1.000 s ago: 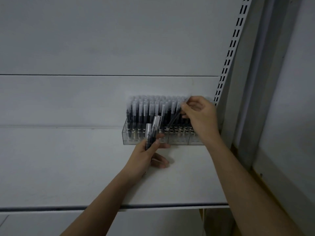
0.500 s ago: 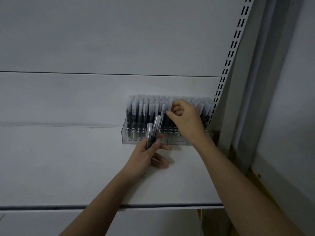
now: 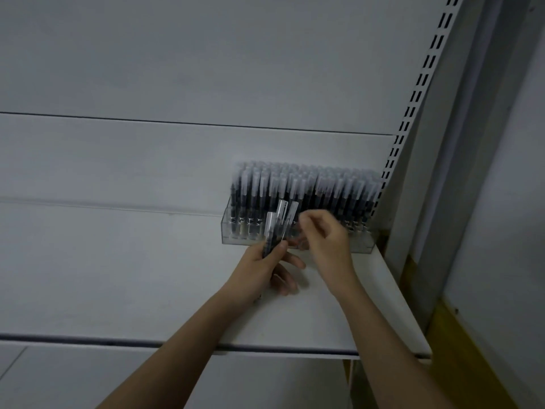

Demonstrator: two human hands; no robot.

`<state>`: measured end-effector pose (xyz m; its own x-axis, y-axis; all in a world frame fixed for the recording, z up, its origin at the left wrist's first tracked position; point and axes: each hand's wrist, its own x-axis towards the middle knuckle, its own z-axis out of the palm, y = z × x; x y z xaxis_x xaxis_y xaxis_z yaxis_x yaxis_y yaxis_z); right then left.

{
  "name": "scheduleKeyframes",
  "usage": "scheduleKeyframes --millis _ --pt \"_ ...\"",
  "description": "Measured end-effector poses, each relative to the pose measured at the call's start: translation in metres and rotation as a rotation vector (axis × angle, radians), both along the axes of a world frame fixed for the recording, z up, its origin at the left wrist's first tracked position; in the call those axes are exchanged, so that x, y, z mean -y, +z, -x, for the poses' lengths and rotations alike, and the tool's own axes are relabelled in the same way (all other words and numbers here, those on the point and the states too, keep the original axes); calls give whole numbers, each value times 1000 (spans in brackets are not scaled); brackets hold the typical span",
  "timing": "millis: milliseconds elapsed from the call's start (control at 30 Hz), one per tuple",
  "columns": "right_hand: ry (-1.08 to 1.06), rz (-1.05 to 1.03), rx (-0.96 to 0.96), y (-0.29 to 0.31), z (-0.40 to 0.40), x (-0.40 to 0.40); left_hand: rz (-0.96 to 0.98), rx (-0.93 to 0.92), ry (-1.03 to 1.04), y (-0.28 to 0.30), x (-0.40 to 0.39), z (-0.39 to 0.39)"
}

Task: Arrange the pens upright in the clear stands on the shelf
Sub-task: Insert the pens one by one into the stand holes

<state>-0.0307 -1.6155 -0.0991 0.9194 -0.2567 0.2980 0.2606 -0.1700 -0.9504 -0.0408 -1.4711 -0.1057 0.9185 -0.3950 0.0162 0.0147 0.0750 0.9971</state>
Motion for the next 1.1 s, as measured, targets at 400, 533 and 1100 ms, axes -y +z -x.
scheduleKeyframes --millis 400,533,1100 --pt "189 -354 -106 -7 16 -1 -85 82 -62 -1 3 -1" --pt "192 -367 -93 -8 18 -3 -63 90 -34 -3 2 -2" --pt "-253 153 253 58 -31 36 31 50 118 -4 2 -5"
